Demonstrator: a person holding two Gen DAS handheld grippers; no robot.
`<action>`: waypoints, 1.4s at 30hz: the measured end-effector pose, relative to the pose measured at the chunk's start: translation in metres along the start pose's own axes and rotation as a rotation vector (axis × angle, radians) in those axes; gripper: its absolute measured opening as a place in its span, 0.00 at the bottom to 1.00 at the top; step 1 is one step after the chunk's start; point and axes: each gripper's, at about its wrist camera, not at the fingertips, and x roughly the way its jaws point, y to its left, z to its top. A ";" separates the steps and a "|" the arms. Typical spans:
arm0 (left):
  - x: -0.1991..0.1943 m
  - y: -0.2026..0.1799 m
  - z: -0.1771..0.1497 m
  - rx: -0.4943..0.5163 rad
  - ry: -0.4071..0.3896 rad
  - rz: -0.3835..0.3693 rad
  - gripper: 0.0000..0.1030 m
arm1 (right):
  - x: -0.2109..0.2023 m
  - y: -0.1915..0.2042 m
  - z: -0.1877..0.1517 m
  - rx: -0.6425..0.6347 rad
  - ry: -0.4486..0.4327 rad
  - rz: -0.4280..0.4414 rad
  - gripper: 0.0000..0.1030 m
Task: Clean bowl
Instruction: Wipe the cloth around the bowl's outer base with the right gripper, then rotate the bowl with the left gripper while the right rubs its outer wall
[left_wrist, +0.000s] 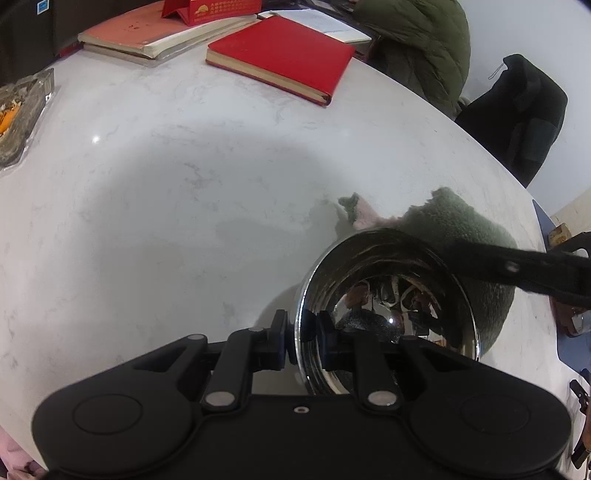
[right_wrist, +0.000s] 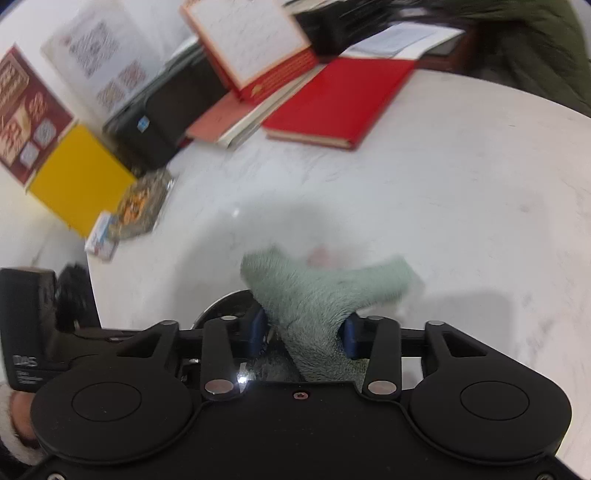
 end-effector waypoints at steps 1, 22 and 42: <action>0.000 0.001 0.001 -0.006 0.003 -0.005 0.15 | -0.001 -0.002 -0.002 0.018 -0.003 0.005 0.40; 0.006 0.000 0.000 0.020 0.017 -0.019 0.19 | -0.008 -0.031 -0.025 0.222 -0.047 0.035 0.14; 0.010 -0.007 0.000 0.038 0.030 0.000 0.24 | 0.011 -0.062 -0.021 0.414 -0.043 0.168 0.14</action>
